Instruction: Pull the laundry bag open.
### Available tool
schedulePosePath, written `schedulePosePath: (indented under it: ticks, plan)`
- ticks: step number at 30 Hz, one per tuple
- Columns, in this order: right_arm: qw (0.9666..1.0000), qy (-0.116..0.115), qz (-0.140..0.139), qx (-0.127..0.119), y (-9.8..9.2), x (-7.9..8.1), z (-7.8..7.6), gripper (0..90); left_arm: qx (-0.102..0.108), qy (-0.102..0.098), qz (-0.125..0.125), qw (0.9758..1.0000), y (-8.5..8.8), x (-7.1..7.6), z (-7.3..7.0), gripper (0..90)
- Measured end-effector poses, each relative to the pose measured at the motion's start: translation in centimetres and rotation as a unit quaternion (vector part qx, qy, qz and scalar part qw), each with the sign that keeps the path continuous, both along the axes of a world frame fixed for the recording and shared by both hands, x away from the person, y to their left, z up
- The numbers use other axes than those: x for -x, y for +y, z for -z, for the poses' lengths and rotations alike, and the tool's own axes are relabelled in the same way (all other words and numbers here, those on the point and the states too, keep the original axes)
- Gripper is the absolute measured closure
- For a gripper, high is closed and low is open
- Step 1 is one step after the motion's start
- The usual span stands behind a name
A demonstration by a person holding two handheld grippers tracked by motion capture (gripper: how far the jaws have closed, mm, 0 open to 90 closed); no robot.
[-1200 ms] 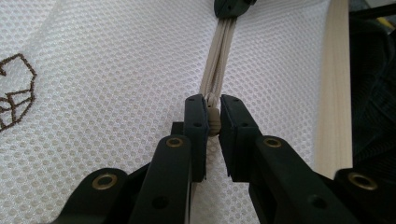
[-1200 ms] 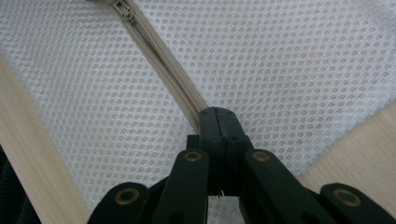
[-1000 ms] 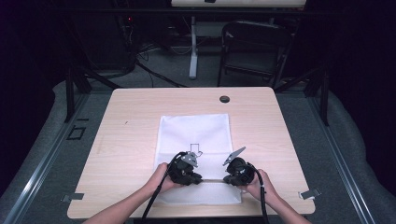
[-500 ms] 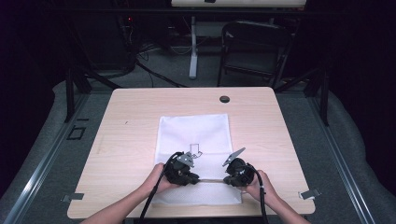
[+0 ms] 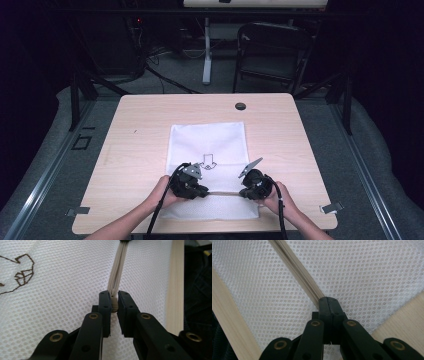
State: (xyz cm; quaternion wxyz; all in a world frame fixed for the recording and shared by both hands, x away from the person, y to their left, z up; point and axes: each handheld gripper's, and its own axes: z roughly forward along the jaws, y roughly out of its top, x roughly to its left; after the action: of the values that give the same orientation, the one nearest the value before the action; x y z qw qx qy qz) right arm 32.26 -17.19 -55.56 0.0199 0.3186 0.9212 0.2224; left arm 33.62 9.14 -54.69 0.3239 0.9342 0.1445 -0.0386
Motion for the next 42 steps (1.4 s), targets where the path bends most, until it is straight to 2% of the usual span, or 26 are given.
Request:
schedulePosePath:
  ticks: [3,5,7,9,10,12,13,17,20,22,23,24,25,32,33,36,38,42]
  plan:
    - [1.0000,0.000,0.001,0.000,0.0,0.0,0.0,90.0,0.011,-0.001,-0.001,0.9999,0.3,0.1,0.0,81.6]
    - [1.0000,0.000,0.001,0.001,0.0,0.0,0.0,90.0,0.005,-0.001,-0.004,1.0000,0.5,0.1,-0.1,81.6]
    - [1.0000,0.000,0.000,0.002,0.0,0.0,0.0,90.0,0.011,0.002,-0.003,0.9999,0.7,0.0,0.1,81.6]
    - [1.0000,0.000,0.000,0.003,0.0,0.0,0.0,90.0,0.000,-0.001,-0.005,1.0000,0.9,0.1,-0.1,81.6]
    - [1.0000,0.000,0.000,0.002,0.0,0.0,0.0,90.0,0.011,0.001,-0.005,0.9999,0.9,0.1,0.0,81.6]
    - [1.0000,0.000,-0.002,0.002,0.0,0.0,0.0,90.0,0.007,-0.002,-0.005,1.0000,1.0,0.1,-0.1,81.5]
    - [1.0000,0.000,-0.001,0.001,-0.1,0.0,0.0,90.0,0.013,-0.001,-0.006,0.9999,1.1,0.1,0.0,81.6]
    - [1.0000,0.000,-0.003,0.002,-0.1,0.0,0.0,90.0,0.002,-0.007,-0.010,0.9999,1.5,0.2,-0.2,81.6]
    - [1.0000,0.000,0.000,0.001,-0.1,0.0,0.0,90.0,0.012,0.002,-0.013,0.9998,1.9,0.2,-0.1,81.5]
    - [1.0000,-0.001,-0.001,0.003,-0.1,0.0,0.0,90.0,0.003,-0.003,-0.012,0.9999,2.0,0.2,-0.2,81.6]
    - [1.0000,0.000,-0.003,0.005,-0.1,-0.1,-0.1,90.0,0.011,0.000,-0.013,0.9999,2.1,0.2,-0.1,81.6]
    - [1.0000,0.001,-0.003,0.004,-0.1,-0.1,-0.1,90.0,0.002,-0.007,-0.015,0.9999,2.2,0.3,-0.2,81.5]
    - [1.0000,0.001,-0.002,0.003,-0.1,0.0,-0.1,90.0,0.013,0.000,-0.014,0.9998,2.3,0.2,-0.1,81.6]
    - [1.0000,0.000,0.001,0.002,-0.1,0.0,0.0,90.0,0.008,-0.005,-0.024,0.9997,3.1,0.3,-0.2,81.6]
    - [1.0000,0.002,-0.002,0.004,-0.1,-0.1,-0.1,90.0,0.016,0.001,-0.024,0.9996,3.2,0.3,-0.1,81.5]
    - [1.0000,0.000,0.002,0.002,-0.1,0.0,0.0,90.0,0.007,-0.006,-0.020,0.9998,3.3,0.4,-0.3,81.5]
    - [1.0000,0.000,0.001,0.003,-0.1,0.0,0.0,90.0,0.018,-0.002,-0.026,0.9995,3.5,0.4,-0.2,81.5]
    - [1.0000,0.001,0.001,0.002,-0.1,0.0,0.0,90.0,0.008,-0.007,-0.030,0.9995,3.8,0.5,-0.3,81.5]
